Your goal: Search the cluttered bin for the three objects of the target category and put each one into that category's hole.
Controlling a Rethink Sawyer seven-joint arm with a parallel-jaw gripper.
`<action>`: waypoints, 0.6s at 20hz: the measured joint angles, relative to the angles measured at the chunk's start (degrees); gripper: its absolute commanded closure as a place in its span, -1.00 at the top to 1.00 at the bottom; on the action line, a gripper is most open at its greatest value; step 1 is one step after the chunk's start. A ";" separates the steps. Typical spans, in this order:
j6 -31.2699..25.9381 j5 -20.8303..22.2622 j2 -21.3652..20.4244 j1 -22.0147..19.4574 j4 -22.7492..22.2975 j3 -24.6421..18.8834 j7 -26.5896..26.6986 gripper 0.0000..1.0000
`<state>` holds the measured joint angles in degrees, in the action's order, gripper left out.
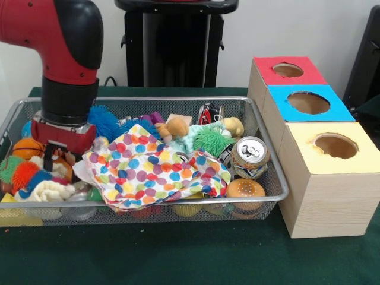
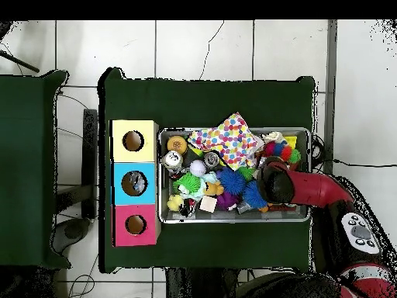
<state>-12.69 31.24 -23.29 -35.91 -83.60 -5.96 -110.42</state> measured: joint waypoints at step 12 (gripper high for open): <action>-5.68 2.41 0.18 -2.60 2.05 -4.35 0.00 1.00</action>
<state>-18.37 33.64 -23.11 -38.51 -81.55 -10.31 -110.42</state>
